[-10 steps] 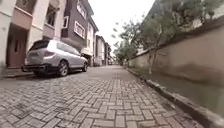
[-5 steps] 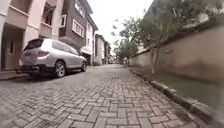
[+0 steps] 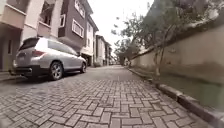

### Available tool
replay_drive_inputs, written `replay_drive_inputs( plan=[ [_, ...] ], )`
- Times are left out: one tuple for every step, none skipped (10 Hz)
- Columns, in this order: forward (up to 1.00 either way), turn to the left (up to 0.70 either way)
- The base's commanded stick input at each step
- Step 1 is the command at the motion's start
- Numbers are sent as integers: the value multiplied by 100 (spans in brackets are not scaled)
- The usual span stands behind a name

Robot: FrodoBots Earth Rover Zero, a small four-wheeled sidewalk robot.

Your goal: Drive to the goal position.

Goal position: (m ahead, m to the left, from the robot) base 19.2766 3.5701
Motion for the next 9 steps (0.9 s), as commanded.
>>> replay_drive_inputs(
  plan=[
    [70,0],
    [70,0],
    [70,0],
    [70,0],
    [70,0],
    [70,0],
    [70,0],
    [70,0],
    [70,0]
  ],
)
